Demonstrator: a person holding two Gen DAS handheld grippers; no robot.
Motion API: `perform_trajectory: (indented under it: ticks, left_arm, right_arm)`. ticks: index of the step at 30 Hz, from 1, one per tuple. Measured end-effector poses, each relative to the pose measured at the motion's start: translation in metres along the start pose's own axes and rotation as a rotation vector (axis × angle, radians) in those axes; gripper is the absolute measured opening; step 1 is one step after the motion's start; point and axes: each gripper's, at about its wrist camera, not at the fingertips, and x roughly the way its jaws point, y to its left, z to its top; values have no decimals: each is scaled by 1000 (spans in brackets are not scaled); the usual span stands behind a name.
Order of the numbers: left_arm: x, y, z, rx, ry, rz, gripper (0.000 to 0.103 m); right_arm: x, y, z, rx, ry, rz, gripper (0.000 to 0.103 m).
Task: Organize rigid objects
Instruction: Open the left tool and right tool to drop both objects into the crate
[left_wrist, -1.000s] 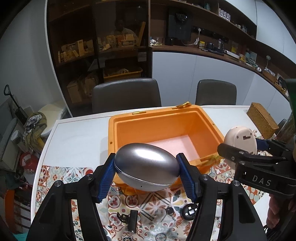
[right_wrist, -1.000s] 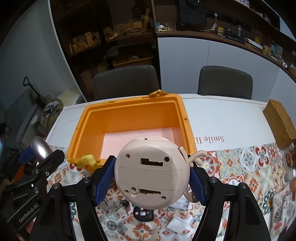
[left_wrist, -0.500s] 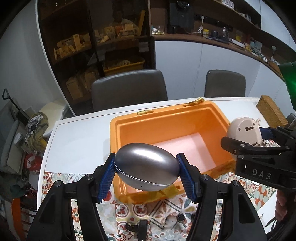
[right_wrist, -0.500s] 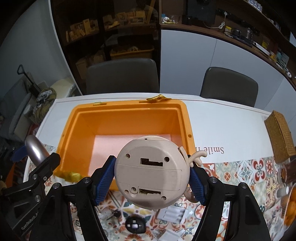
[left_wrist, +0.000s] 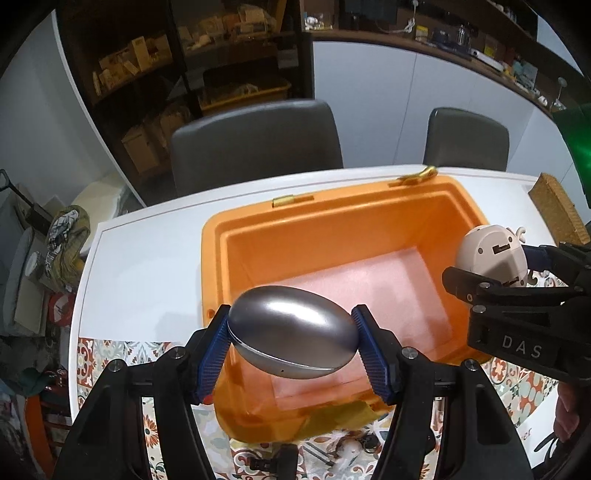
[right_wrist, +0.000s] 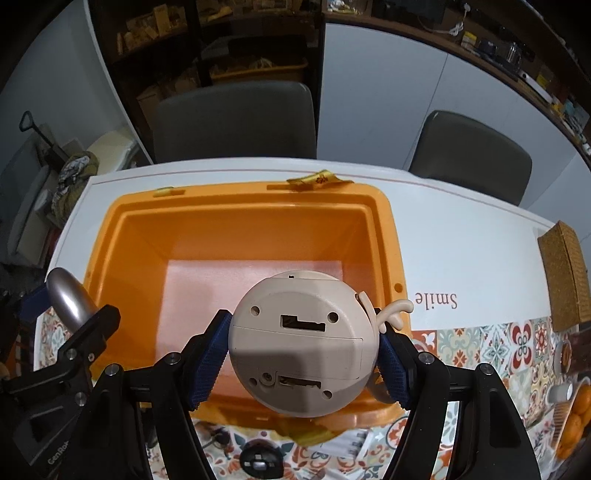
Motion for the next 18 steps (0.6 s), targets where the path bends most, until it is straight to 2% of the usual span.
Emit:
perform_trajectory:
  ticks: [8,13,18]
  left_arm:
    - [20,-7,1,27,35,25,65]
    - [19,-15,1,58,21,62,65]
    - [20,-8,0,34,39,89,66]
  right_arm:
    - [29,-3,2,8,73,12,73]
    - [37,-4,1,10,87,6,73]
    - [38,-5,-1,11,90,3,73]
